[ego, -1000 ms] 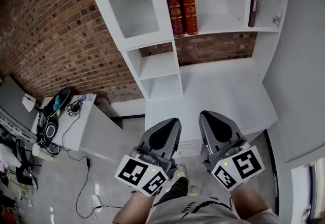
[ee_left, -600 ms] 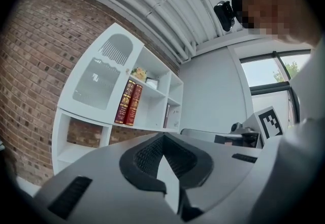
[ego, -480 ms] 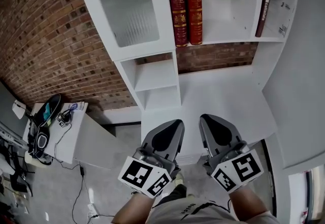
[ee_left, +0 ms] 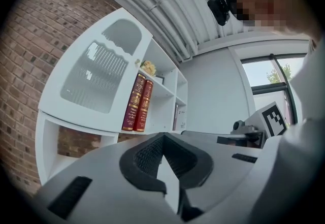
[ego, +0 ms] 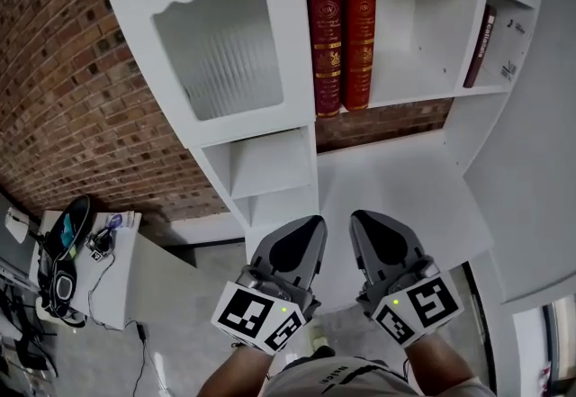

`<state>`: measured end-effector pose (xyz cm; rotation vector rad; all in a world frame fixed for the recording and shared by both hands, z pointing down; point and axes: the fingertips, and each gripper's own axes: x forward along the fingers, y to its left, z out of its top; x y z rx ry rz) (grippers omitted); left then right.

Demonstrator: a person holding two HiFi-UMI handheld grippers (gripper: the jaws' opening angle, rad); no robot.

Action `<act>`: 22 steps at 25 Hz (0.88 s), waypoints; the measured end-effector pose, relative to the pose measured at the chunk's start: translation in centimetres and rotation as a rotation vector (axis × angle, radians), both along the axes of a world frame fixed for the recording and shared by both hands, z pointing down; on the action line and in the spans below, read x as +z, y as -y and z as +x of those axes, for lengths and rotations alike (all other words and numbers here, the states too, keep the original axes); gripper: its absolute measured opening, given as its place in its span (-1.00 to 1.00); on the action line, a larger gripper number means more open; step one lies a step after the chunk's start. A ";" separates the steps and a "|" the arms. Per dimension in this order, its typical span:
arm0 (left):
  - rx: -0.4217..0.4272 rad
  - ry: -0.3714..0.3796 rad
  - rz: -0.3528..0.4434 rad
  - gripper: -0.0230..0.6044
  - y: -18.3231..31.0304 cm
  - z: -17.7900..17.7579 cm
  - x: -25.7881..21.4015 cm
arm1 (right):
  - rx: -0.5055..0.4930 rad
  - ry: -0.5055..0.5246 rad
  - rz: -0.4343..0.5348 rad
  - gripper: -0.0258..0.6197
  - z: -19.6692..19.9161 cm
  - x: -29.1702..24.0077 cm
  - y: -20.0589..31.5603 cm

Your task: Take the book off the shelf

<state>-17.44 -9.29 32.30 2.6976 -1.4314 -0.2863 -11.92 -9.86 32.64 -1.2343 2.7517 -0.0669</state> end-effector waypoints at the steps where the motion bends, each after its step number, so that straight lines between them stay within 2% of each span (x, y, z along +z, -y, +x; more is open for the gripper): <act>1: 0.008 0.003 -0.001 -0.89 0.6 -0.2 0.1 | 0.008 -0.004 -0.001 -0.87 -0.3 0.1 0.6; 6: 0.038 -0.002 -0.003 -0.89 3.3 -1.2 0.3 | 0.061 -0.026 0.009 -0.87 -0.7 0.3 3.0; 12: 0.058 -0.002 0.000 -0.89 5.5 -1.0 -0.1 | 0.123 -0.038 0.047 -0.87 0.7 -1.4 6.4; 22: -0.002 0.009 0.038 -0.89 9.5 -0.4 -2.1 | 0.150 -0.042 0.137 -0.86 2.1 -5.8 14.1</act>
